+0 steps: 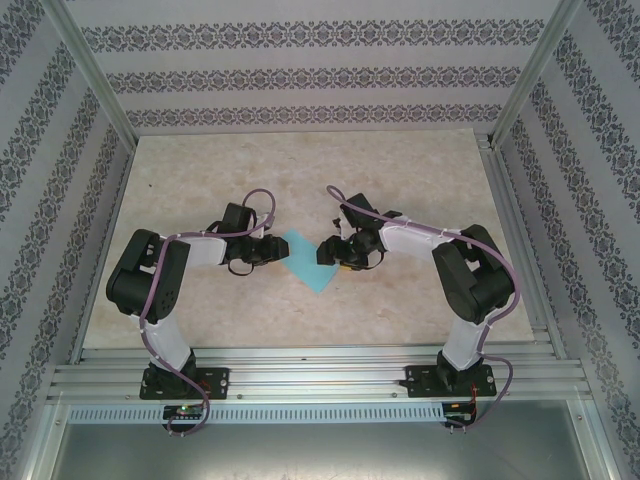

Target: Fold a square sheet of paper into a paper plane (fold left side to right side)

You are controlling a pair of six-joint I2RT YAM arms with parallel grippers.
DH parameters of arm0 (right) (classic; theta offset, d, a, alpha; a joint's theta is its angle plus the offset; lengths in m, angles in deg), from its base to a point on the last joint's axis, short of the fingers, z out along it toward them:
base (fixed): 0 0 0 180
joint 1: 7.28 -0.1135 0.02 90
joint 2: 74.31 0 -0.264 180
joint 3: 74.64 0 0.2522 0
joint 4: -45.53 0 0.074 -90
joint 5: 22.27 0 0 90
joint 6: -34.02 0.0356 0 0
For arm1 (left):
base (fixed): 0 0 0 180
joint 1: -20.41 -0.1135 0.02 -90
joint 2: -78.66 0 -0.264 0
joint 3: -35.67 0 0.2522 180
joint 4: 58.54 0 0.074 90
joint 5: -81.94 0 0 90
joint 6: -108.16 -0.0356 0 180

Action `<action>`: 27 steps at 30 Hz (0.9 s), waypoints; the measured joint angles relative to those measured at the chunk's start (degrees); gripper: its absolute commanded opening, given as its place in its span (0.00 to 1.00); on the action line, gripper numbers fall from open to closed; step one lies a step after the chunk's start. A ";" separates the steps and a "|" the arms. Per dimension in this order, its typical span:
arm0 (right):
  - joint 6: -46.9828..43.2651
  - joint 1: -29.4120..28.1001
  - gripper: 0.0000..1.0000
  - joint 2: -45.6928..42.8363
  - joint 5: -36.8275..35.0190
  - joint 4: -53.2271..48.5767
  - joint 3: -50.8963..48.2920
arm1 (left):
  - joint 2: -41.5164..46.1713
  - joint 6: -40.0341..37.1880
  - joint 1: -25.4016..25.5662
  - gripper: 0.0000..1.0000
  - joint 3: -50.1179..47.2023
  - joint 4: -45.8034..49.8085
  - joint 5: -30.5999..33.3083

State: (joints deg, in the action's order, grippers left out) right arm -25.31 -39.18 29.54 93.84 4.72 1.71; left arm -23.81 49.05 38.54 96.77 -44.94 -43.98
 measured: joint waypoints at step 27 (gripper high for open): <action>-0.35 -3.39 0.55 -0.09 -0.22 -4.11 4.44 | -0.02 -0.02 0.00 0.33 -0.04 -0.04 0.00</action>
State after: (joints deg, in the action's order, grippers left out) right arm -25.66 -42.56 29.45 93.62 0.61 6.15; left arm -23.84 49.03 38.54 96.72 -44.98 -43.98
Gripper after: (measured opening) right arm 0.554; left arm 0.335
